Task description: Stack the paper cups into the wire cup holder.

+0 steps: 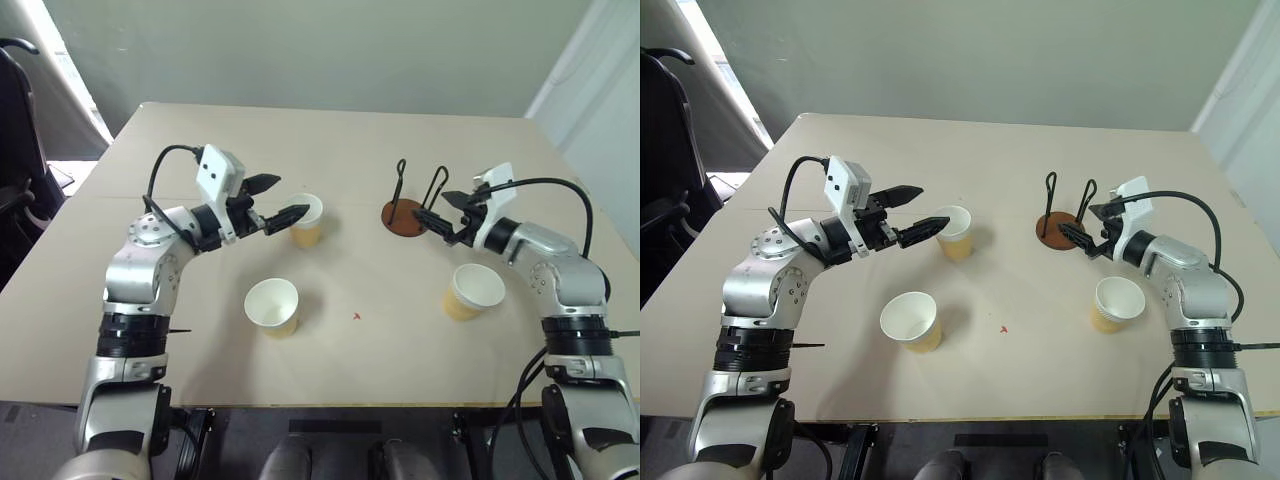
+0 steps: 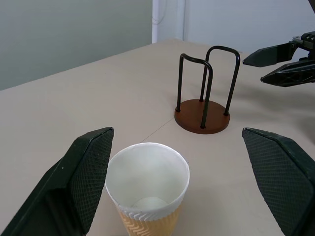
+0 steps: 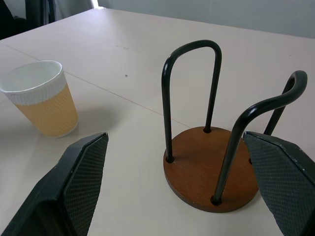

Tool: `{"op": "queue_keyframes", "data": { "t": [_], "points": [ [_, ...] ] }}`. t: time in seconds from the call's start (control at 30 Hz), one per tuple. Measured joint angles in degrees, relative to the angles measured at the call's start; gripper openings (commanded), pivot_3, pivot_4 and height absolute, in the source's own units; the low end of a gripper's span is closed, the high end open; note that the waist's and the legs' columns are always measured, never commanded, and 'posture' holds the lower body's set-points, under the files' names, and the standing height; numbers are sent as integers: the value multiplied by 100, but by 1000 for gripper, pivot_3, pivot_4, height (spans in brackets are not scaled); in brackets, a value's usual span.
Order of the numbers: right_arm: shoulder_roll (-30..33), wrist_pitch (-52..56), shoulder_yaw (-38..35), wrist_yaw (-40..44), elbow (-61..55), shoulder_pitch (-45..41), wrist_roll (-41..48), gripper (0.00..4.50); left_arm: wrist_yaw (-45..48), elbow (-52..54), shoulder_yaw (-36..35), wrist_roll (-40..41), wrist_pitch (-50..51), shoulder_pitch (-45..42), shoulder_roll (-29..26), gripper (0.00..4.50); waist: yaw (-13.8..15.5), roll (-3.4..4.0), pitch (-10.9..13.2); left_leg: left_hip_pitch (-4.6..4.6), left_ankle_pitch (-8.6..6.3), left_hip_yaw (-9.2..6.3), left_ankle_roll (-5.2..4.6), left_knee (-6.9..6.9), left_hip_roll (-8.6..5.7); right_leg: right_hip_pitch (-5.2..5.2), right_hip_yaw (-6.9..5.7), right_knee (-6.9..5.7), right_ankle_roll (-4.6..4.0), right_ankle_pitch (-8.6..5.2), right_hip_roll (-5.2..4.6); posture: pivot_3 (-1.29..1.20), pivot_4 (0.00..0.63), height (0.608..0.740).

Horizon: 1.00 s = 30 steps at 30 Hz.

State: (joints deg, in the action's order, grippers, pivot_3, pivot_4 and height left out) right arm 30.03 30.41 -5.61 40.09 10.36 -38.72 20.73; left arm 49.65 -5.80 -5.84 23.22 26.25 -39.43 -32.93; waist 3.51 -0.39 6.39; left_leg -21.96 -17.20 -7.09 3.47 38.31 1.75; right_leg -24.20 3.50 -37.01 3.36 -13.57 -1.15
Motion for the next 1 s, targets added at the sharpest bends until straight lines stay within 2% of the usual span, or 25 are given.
{"op": "queue_keyframes", "data": {
  "t": [0.5, 1.0],
  "points": [
    [47, -73, 31, 67, -25, 121, -112, 4451, 432, -350, 97, -83, -224, -248, -64, 4500, 4, 0, 0, -1, 0, -2, 0, 2, -1, 1, 0, 1, 0, 0, -1, 0, 150, 740],
    [-235, -470, 182, -651, 735, -280, -775, 4451, 514, -542, 230, -119, -334, -398, 33, 4500, -1, 0, 0, 1, 0, -4, 0, 2, 0, 0, -1, -1, 0, 0, -1, 0, 150, 740]
  ]
}}
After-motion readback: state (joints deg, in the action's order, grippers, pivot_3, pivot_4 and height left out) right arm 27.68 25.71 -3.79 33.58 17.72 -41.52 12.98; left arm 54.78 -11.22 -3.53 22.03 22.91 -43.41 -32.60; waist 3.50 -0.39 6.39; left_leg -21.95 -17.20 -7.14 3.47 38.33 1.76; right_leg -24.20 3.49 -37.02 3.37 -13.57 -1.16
